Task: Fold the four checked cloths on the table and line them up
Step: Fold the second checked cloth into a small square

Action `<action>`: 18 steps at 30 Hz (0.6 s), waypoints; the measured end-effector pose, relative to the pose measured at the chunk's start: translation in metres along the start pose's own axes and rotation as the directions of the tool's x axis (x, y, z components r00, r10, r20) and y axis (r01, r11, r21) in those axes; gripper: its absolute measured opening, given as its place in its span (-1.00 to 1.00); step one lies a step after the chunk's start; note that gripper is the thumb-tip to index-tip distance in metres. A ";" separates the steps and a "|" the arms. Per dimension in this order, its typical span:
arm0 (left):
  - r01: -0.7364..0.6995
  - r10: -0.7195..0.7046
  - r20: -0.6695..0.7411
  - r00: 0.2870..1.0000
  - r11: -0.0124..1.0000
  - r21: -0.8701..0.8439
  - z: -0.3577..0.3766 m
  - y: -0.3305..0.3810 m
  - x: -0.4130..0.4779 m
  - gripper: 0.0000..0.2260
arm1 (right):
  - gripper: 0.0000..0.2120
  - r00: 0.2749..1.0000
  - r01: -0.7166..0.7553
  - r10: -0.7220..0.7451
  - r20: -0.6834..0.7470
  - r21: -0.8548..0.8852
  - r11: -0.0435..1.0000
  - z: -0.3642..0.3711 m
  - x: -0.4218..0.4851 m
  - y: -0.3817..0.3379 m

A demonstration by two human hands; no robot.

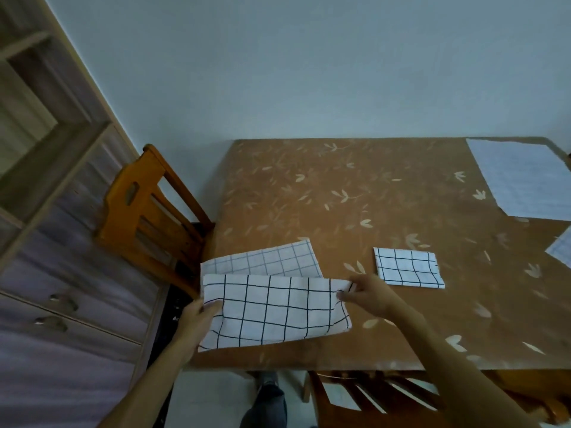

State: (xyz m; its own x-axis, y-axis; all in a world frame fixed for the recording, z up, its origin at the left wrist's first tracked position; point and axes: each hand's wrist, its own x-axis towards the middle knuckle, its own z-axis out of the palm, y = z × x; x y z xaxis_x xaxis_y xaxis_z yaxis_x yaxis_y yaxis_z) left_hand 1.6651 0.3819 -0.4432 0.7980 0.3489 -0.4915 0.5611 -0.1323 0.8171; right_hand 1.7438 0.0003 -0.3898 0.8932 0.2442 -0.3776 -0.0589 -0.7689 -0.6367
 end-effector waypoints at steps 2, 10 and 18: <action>0.000 0.000 0.002 1.000 1.000 0.006 -0.004 0.002 0.010 -0.85 | -0.68 0.999 -0.026 0.028 -0.041 0.045 0.999 0.009 0.022 -0.004; 0.023 -0.021 -0.037 0.999 0.997 0.070 -0.016 0.006 0.065 -0.88 | -0.82 0.985 -0.131 0.143 -0.100 0.119 0.984 0.037 0.109 -0.036; 0.072 -0.055 -0.077 0.996 0.969 0.236 -0.013 -0.002 0.116 -0.82 | -0.52 0.942 -0.334 0.334 0.041 0.229 0.914 0.072 0.160 -0.020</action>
State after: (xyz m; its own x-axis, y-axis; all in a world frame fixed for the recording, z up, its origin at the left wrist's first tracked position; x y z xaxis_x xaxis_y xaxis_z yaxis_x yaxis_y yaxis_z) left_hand 1.7538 0.4344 -0.4976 0.7466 0.4257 -0.5112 0.6530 -0.3223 0.6854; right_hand 1.8559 0.0968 -0.4858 0.8034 -0.0027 -0.5954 -0.4544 -0.6489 -0.6103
